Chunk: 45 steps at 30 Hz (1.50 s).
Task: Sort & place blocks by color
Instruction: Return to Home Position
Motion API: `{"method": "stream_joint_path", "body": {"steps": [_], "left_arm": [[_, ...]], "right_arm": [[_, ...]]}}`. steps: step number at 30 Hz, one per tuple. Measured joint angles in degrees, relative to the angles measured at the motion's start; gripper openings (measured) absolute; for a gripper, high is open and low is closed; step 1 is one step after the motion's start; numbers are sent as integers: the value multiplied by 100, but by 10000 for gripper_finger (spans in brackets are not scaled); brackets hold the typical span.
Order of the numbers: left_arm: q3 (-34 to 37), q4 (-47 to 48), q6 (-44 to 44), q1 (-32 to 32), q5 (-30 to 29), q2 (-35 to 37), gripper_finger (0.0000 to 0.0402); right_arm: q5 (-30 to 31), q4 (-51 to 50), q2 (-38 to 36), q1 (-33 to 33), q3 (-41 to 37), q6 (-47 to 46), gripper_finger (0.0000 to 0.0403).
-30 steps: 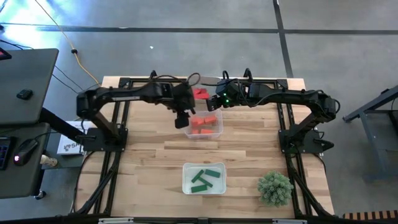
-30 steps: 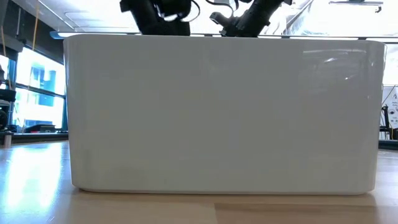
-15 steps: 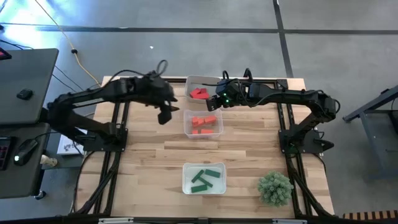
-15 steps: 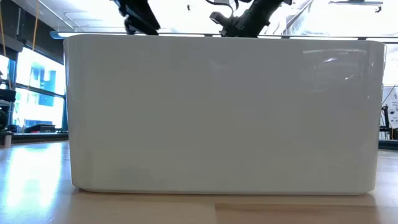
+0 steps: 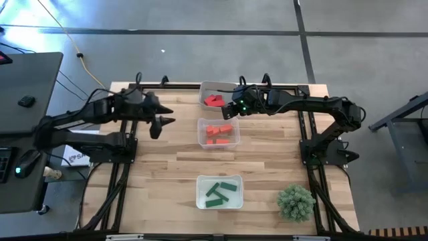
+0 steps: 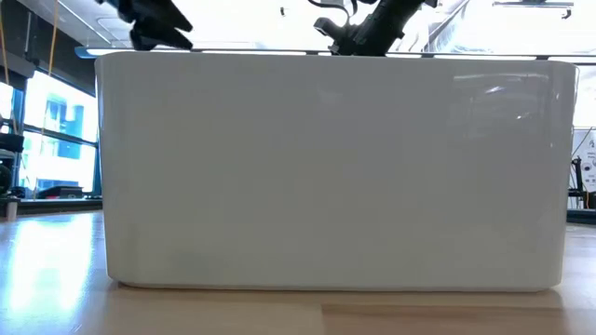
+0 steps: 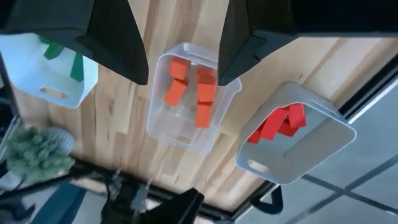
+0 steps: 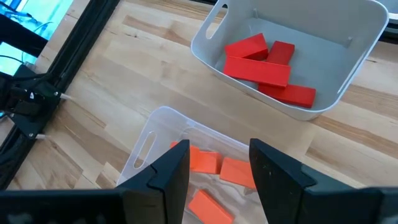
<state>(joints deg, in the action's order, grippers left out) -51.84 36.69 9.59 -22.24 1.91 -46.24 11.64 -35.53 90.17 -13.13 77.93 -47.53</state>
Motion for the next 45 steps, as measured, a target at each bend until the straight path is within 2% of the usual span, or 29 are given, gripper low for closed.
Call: {"method": "stream_joint_path", "body": {"steps": [9,16,33,45], "left_arm": [[1302,-999,234,180,-1,1054,184],[2150,-1422,243,431,0,1783,184],[3426,-1739,692,741,-87,3715,184],[4258,-2083,741,741,-116,4607,184]], "right_arm": [[39,0,0,0,0,0,156],[42,0,0,0,0,0,156],[66,2,0,-163,0,0,156],[208,9,0,-201,0,113,156]]}}
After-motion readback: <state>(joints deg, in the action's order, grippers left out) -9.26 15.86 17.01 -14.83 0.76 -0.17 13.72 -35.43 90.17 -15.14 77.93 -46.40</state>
